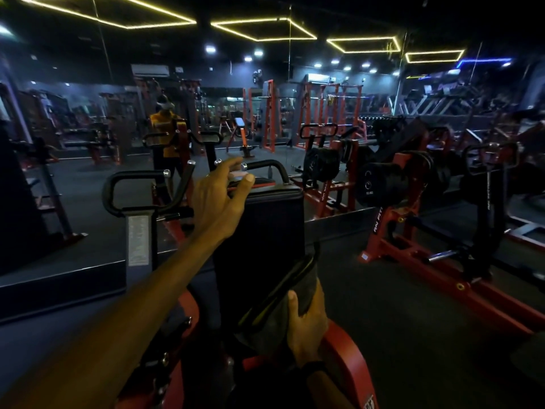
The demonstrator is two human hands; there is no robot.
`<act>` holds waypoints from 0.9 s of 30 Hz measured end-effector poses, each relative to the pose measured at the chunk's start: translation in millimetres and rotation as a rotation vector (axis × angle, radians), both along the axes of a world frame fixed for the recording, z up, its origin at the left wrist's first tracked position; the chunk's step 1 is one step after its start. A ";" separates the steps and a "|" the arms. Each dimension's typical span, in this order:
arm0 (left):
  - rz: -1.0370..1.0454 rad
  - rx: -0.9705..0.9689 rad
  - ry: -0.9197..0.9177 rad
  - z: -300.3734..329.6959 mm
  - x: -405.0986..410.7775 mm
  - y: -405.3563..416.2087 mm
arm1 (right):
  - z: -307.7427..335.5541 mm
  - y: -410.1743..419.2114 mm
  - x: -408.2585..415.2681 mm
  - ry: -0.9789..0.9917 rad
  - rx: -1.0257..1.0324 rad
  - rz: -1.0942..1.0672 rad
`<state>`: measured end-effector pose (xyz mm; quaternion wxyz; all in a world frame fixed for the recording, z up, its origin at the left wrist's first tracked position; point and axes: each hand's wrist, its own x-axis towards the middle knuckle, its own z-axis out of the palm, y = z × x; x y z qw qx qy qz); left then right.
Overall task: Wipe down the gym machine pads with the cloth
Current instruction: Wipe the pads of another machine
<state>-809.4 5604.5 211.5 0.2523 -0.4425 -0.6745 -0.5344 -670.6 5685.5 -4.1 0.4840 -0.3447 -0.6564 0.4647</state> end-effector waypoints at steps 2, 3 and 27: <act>0.008 -0.025 0.025 0.5 0.7 -0.6 | -0.6 0.9 -0.2 0.021 -0.036 -0.010; 0.009 -0.035 0.032 0.4 0.9 -0.6 | 3.7 2.6 -1.0 0.032 -0.045 -0.010; -0.339 -0.255 -0.240 10.6 -13.3 -13.7 | -34.0 -35.7 -16.5 -0.342 0.923 -0.166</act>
